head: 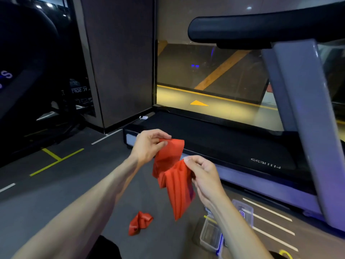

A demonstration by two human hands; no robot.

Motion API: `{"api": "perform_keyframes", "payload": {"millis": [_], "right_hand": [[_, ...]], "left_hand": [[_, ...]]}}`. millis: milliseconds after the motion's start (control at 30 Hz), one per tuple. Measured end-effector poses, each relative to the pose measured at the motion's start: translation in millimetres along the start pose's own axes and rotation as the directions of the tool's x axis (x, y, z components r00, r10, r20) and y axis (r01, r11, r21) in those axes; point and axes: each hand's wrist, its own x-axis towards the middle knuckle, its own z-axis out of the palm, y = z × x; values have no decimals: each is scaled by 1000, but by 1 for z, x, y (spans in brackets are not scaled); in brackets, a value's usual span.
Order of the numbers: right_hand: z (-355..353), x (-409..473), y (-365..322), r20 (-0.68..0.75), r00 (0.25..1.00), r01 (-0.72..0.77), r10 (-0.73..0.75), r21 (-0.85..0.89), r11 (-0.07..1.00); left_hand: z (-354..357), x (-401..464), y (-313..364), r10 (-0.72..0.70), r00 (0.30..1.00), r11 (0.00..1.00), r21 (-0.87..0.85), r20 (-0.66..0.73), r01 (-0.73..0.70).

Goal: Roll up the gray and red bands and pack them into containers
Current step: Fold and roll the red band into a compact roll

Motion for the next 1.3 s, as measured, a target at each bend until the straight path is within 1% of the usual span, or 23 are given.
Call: {"api": "perform_keyframes", "payload": {"millis": [100,167,267,433,567,733,867,1000,1133,1300], "right_hand": [[4,5,-1,-100,990,94,-95,-8,996],[6,10,-4,-166,977,137,-137,-9,991],[8,15,-7,-212,965,157,-154,-5,988],[11,18,-10,-209,968,139,-139,-18,990],[13,14,-10,-208,970,130,-128,-4,991],[13,10,-12,-215,969,124,-121,-3,992],[15,7,-16,-228,967,118,-112,10,993],[14,4,-15,-250,961,127,-121,5,992],[17,4,-17,-293,949,128,-120,9,992],[25,8,-21,-365,925,95,-106,-47,994]], "left_hand": [[-3,-3,7,-2,1000,998,-64,-15,1],[-6,-4,11,-18,1000,994,-111,17,19],[-8,-7,15,-15,998,991,-129,66,23],[-8,-12,25,-29,995,984,-174,99,46],[-6,-16,28,-68,987,976,-197,145,96],[-1,-21,32,-133,979,949,-265,154,171],[1,-25,32,-153,972,949,-249,180,195],[0,-32,35,-158,966,952,-227,203,203],[-1,-38,44,-119,976,972,-178,181,152],[-3,-44,52,-84,979,969,-215,183,123]]}}
